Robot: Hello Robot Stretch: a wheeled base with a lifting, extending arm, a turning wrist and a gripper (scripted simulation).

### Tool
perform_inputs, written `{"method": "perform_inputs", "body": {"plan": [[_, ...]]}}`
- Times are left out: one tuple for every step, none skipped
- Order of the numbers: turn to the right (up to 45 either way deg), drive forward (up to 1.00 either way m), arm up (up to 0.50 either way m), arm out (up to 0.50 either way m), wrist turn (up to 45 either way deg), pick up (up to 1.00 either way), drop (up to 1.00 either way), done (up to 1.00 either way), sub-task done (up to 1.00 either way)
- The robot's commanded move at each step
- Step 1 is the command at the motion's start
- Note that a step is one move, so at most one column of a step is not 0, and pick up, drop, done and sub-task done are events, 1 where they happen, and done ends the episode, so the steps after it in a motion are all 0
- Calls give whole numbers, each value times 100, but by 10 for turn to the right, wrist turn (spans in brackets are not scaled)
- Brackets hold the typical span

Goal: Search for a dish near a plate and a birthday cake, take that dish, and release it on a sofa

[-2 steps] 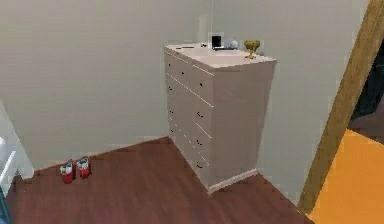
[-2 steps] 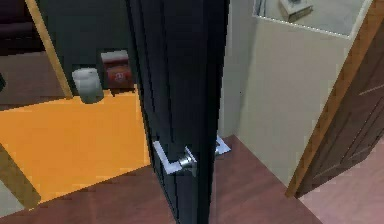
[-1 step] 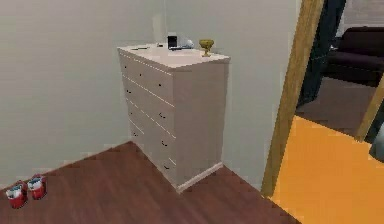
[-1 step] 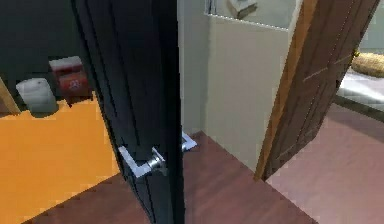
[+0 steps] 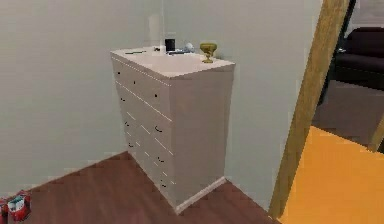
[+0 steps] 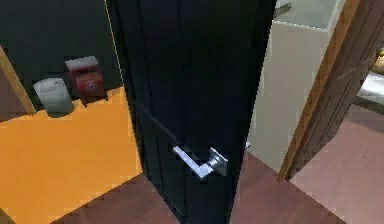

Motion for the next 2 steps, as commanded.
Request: {"method": "perform_inputs", "body": {"plan": [[60, 0, 0, 0, 0, 0, 0, 0, 0], [0, 15, 0, 0, 0, 0, 0, 0, 0]]}}
